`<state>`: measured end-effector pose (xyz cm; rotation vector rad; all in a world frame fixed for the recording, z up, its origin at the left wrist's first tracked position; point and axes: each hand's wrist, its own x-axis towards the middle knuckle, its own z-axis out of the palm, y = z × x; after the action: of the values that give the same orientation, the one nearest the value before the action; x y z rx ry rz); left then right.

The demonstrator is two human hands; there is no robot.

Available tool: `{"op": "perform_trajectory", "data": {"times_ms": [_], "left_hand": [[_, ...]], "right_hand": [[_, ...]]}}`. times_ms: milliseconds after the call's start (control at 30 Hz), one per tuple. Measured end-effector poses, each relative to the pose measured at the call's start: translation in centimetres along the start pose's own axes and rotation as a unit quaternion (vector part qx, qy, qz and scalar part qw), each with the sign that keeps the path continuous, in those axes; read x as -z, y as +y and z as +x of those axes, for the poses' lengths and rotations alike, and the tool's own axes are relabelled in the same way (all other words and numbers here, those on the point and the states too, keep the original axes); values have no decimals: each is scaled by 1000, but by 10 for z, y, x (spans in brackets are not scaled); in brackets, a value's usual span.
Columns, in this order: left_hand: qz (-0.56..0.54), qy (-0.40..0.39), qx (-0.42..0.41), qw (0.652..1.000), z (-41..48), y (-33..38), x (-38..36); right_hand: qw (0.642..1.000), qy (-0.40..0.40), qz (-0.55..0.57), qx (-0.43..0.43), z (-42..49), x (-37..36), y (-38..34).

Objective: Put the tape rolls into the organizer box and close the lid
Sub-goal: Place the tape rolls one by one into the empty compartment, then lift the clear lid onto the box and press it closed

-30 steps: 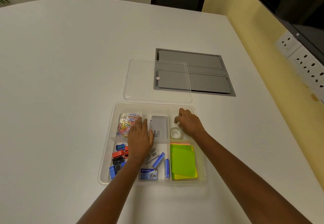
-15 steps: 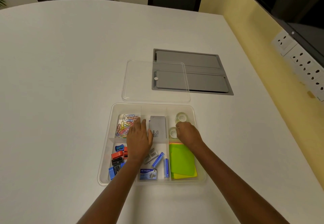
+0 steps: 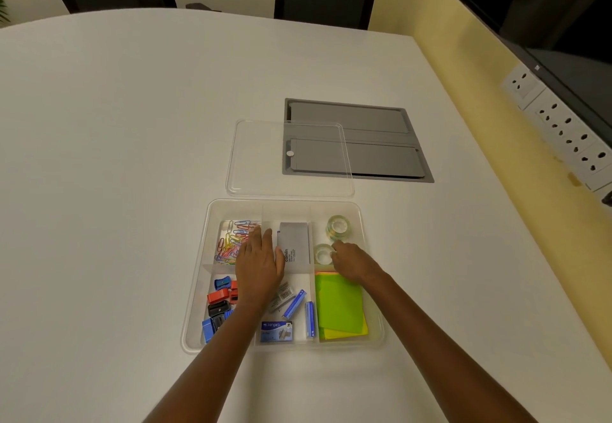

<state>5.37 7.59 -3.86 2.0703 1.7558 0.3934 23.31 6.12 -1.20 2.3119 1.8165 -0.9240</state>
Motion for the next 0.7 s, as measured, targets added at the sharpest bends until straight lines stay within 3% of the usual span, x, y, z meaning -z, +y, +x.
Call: {"op": "perform_trajectory", "data": {"times_ms": [233, 433, 533, 700], "left_hand": [[3, -2, -8, 1000, 0, -1, 1], [15, -1, -25, 1000, -4, -17, 10], [33, 43, -8, 998, -12, -36, 26], [41, 71, 57, 995, -24, -66, 46]], "right_hand": [[996, 71, -20, 43, -12, -8, 2], [956, 279, -13, 88, -32, -15, 10], [960, 277, -5, 37, -41, -23, 20], [967, 231, 104, 6, -52, -33, 23]]}}
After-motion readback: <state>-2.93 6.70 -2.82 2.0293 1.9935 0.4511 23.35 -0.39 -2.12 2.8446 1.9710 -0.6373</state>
